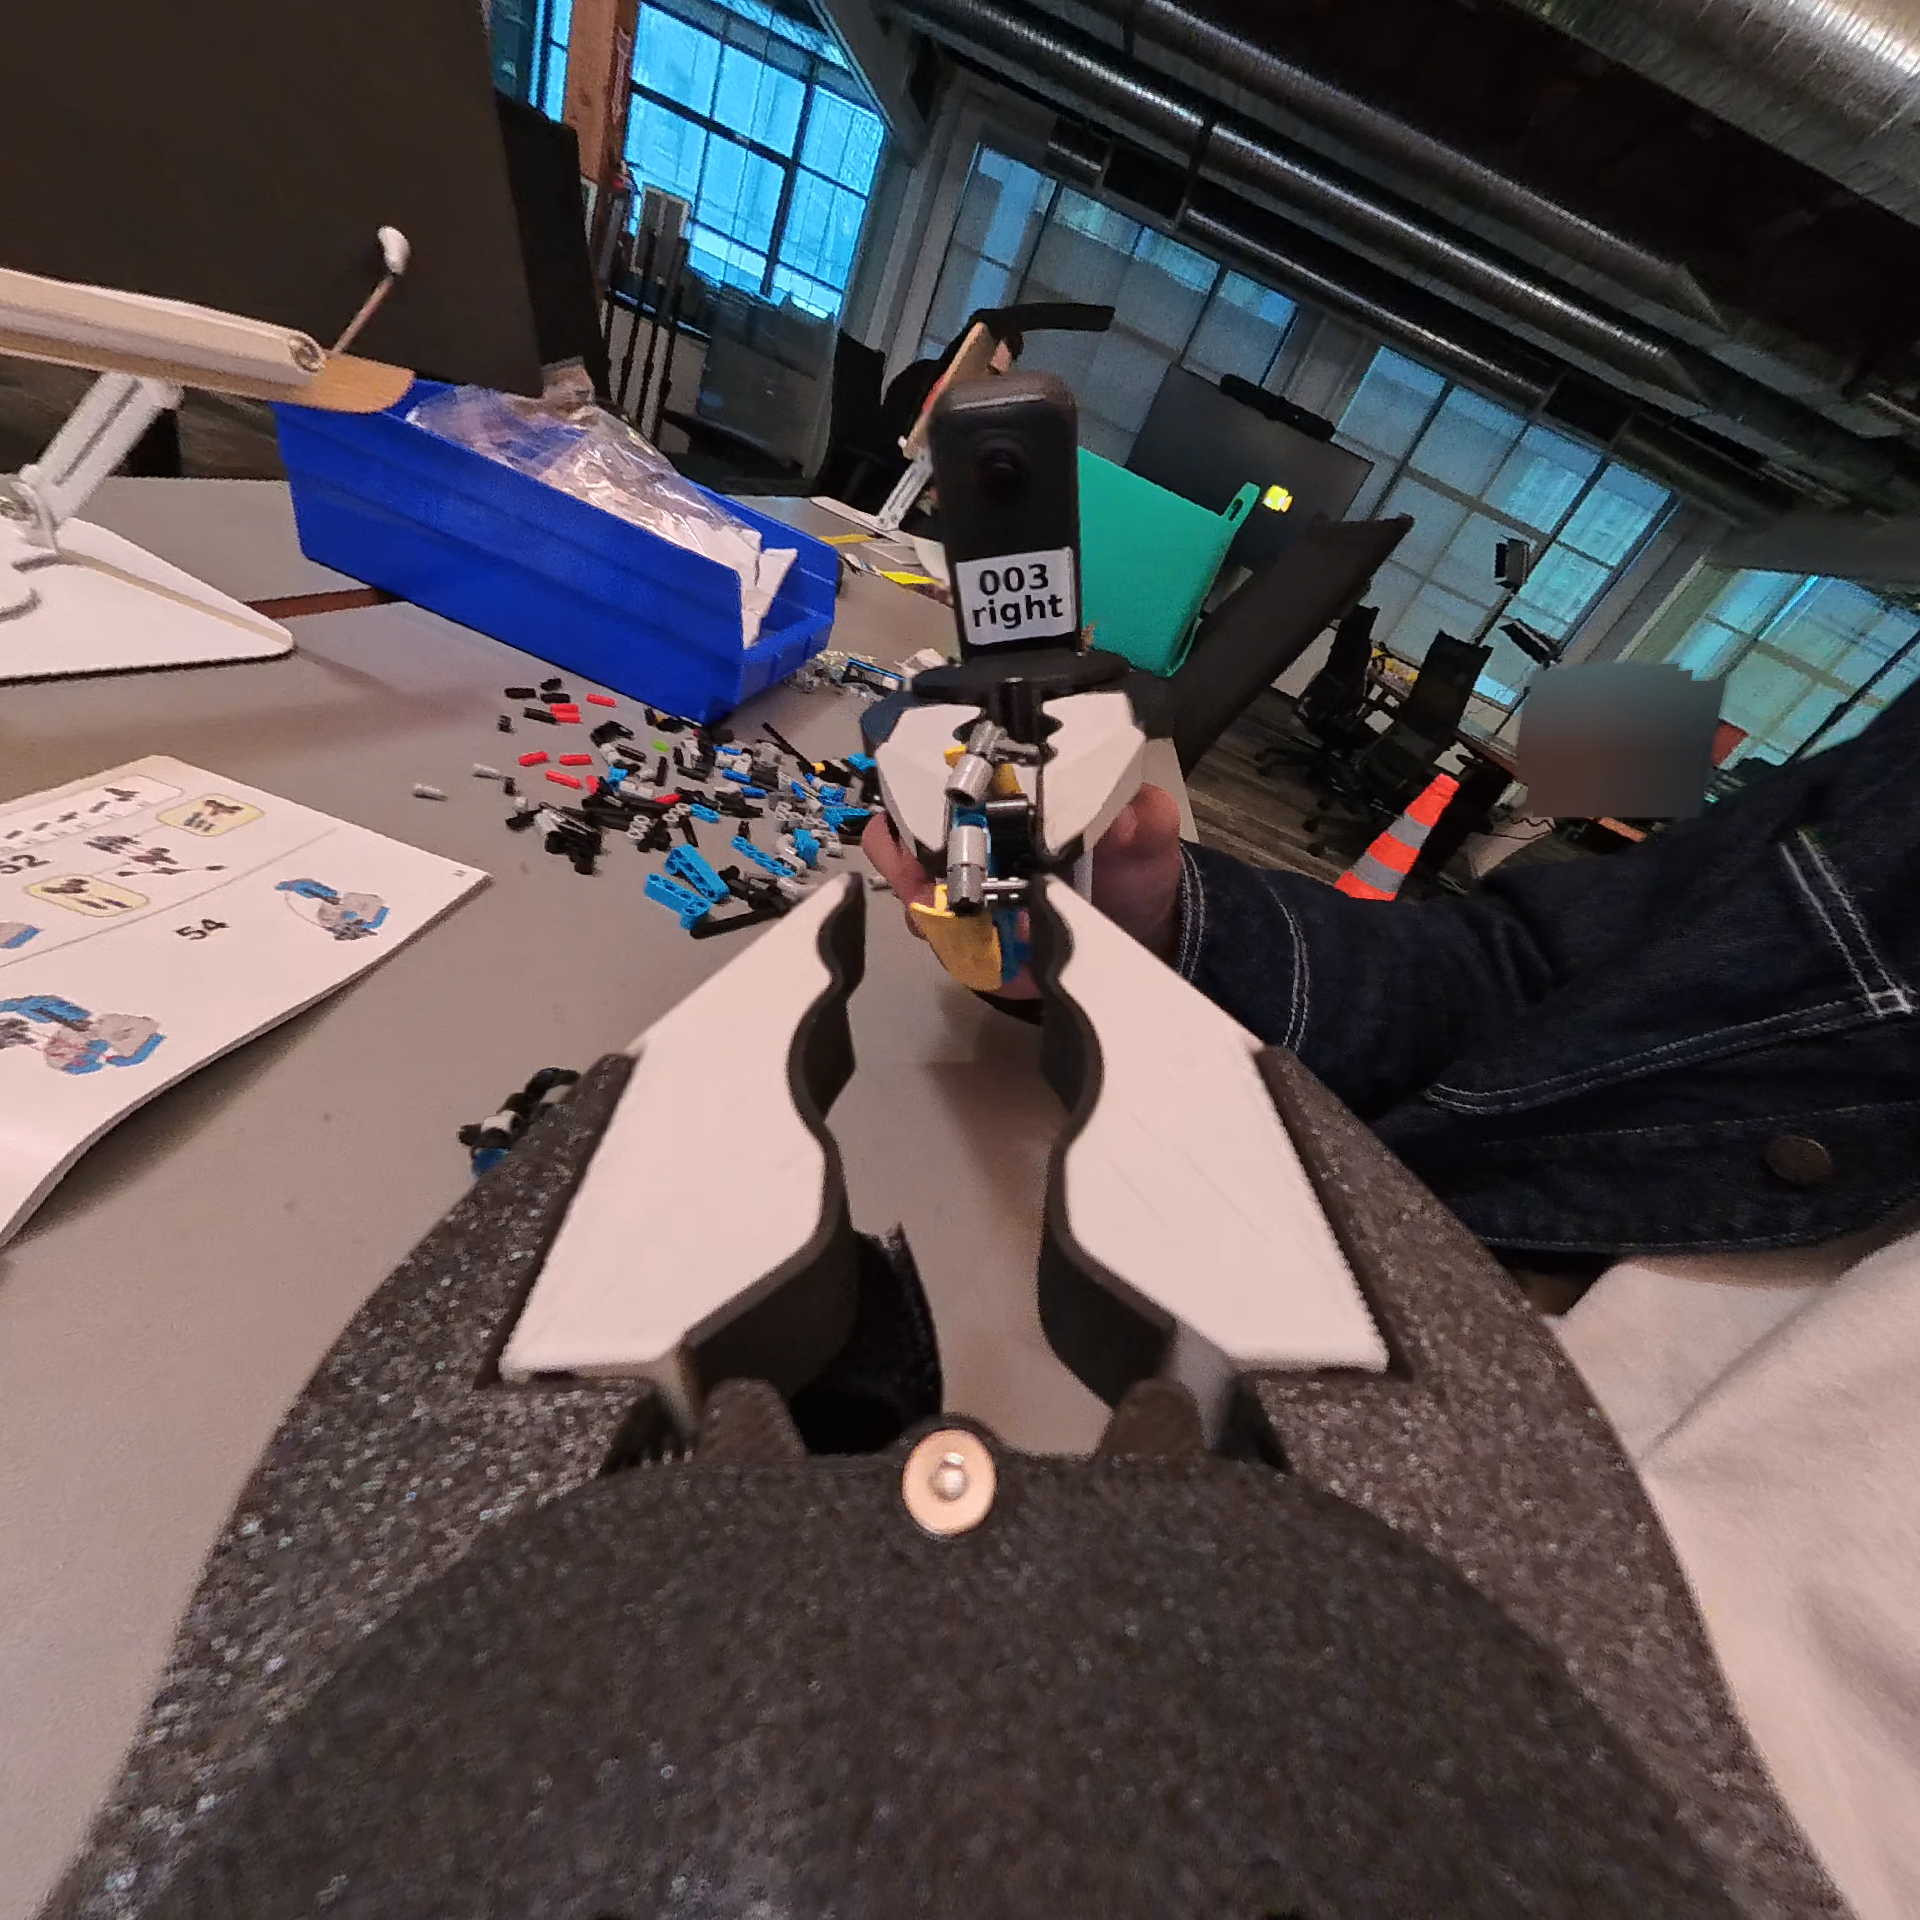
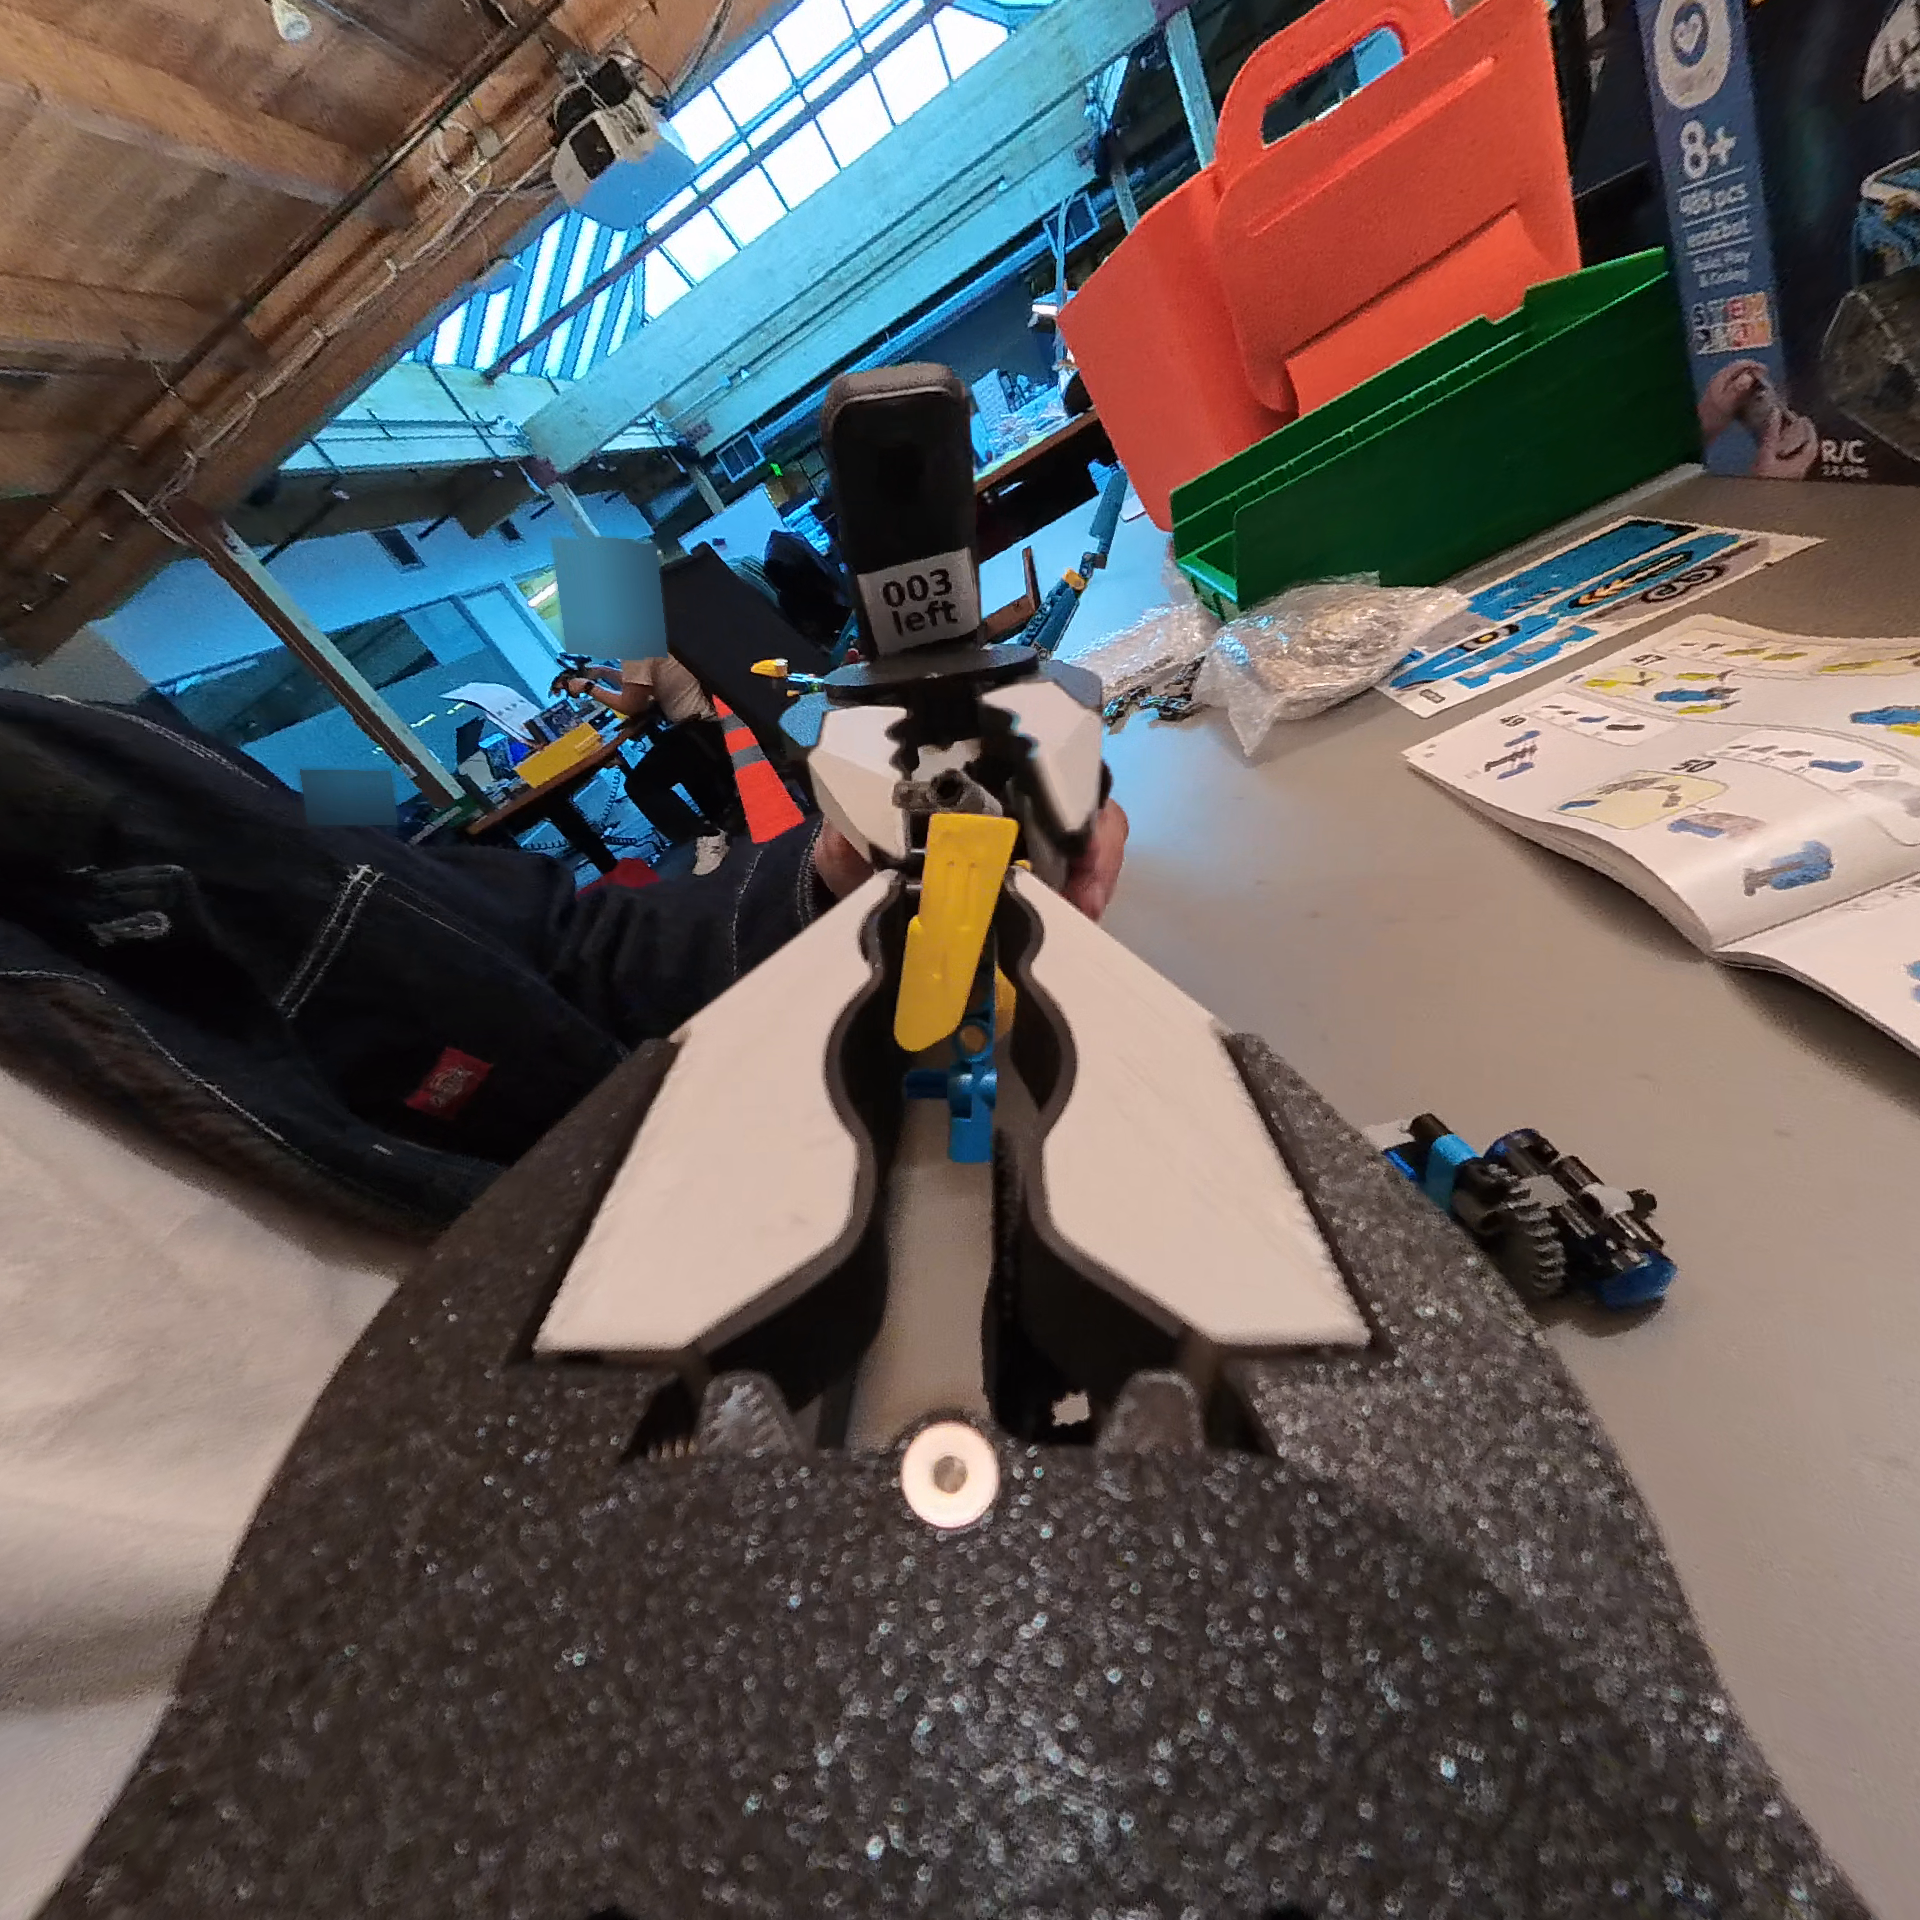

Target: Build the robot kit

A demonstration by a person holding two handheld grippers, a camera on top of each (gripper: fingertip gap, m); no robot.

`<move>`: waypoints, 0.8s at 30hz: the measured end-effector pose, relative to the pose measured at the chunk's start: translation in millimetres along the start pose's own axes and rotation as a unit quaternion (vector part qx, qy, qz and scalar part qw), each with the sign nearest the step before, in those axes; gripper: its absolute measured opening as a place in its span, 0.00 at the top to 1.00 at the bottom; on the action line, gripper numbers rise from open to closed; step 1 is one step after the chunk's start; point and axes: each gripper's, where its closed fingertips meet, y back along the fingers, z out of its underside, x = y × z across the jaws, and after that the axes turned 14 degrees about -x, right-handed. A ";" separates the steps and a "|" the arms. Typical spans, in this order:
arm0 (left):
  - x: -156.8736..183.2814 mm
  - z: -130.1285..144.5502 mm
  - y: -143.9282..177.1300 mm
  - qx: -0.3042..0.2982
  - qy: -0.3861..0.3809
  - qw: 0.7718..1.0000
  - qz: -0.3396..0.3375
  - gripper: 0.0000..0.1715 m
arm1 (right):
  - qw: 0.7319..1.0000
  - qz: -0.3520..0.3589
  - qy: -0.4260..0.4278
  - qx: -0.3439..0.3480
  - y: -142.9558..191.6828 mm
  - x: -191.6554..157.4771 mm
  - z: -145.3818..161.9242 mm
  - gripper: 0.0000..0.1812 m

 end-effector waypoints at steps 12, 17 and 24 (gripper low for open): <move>5.6 3.8 -2.9 -0.012 -0.020 1.000 0.005 0.91 | 1.000 0.004 -0.004 -0.018 -3.7 1.9 5.5 0.91; -4.9 6.7 -0.3 -0.024 -0.023 0.999 -0.024 0.91 | 0.998 0.054 0.021 -0.008 6.4 11.8 1.2 0.82; 0.8 14.8 -5.6 -0.056 -0.079 0.994 -0.045 0.91 | 0.996 0.059 0.042 -0.047 5.0 12.6 11.9 0.84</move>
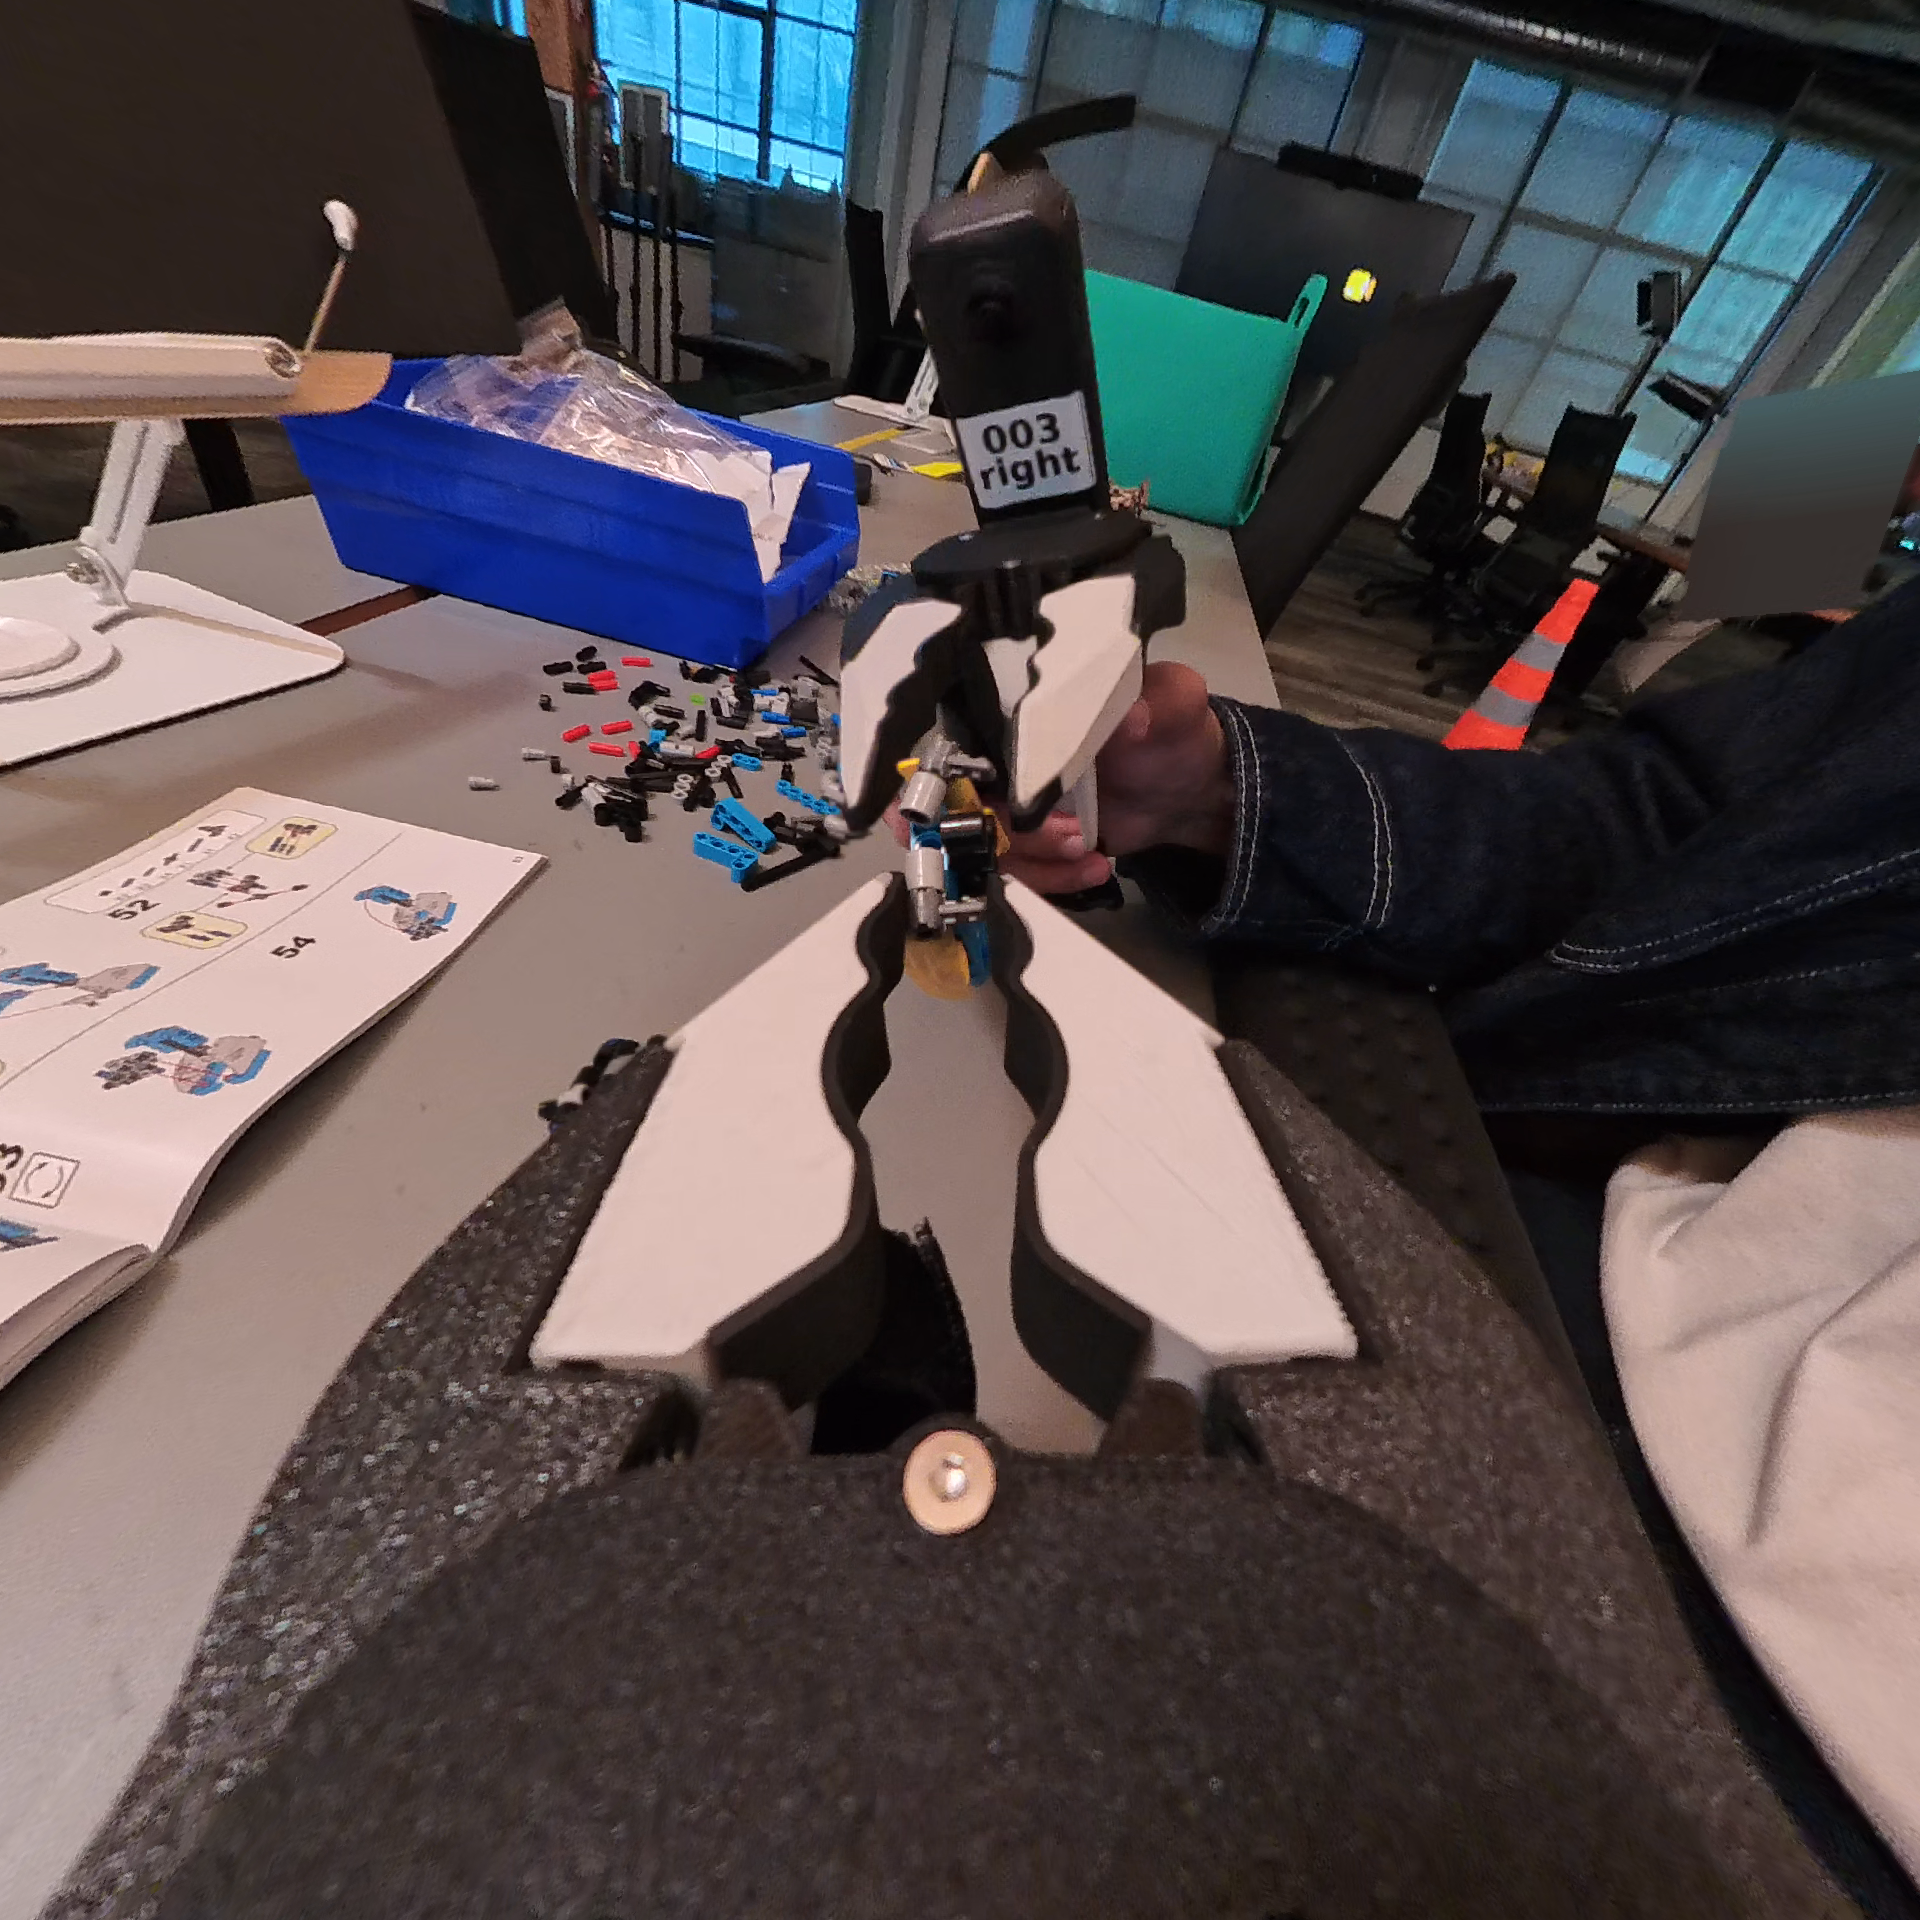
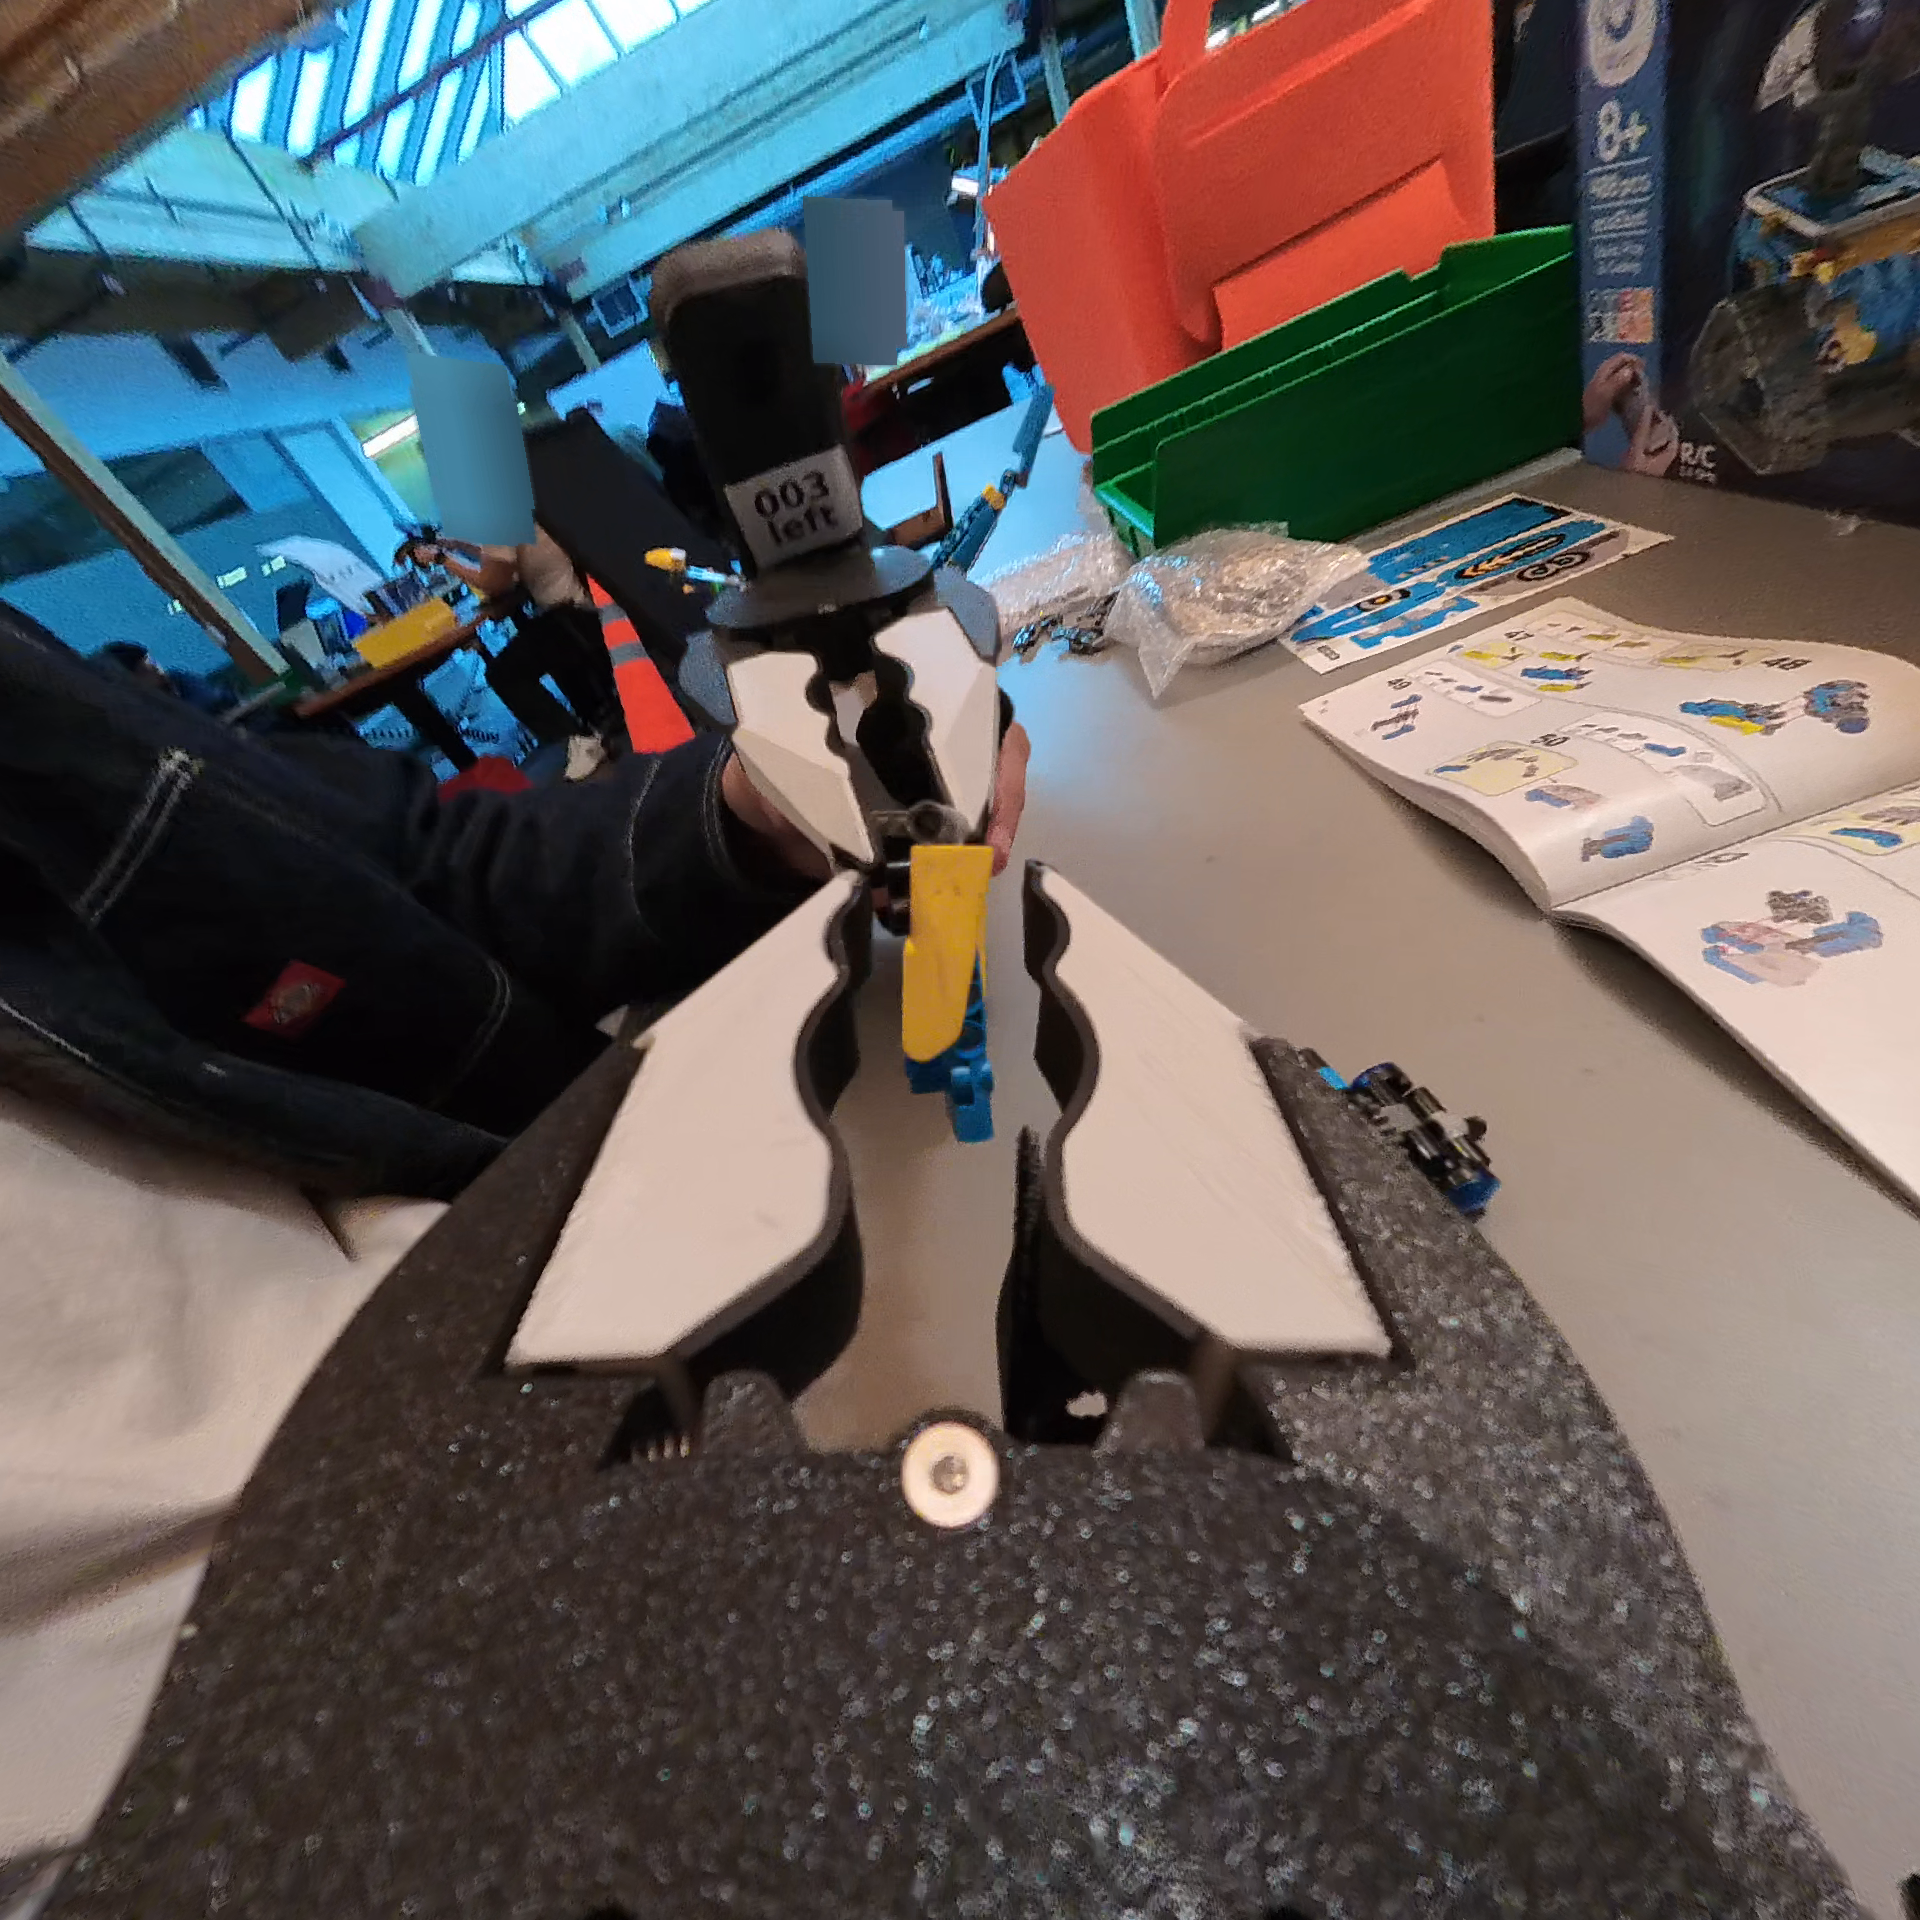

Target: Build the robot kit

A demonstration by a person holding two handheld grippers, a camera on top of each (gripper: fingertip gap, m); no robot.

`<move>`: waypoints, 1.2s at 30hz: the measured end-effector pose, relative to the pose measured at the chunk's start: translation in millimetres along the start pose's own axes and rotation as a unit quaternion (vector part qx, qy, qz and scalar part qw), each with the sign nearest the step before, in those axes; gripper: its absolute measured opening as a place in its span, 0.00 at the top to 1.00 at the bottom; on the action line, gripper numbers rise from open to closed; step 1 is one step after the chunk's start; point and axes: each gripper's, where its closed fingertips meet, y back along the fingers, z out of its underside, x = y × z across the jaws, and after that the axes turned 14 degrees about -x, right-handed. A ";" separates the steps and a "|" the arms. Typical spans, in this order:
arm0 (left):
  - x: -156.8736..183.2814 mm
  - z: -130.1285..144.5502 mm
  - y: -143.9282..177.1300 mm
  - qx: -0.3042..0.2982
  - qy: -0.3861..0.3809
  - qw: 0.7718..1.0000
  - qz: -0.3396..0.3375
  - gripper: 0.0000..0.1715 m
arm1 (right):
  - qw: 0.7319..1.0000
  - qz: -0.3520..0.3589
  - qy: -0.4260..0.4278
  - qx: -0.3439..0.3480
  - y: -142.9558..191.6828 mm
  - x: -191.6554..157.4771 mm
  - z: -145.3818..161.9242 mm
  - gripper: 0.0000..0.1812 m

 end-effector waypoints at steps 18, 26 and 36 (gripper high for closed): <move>14.8 8.2 -4.9 -0.028 -0.053 0.998 0.012 0.91 | 0.997 -0.060 -0.017 -0.039 1.0 -14.5 10.1 0.93; 34.9 11.1 -6.8 -0.035 -0.073 0.995 0.059 0.91 | 0.980 -0.171 -0.069 -0.072 4.6 -35.6 22.1 0.94; 30.8 12.9 -7.3 -0.042 -0.065 0.996 0.052 0.91 | 0.980 -0.170 -0.076 -0.063 3.2 -32.6 21.0 0.93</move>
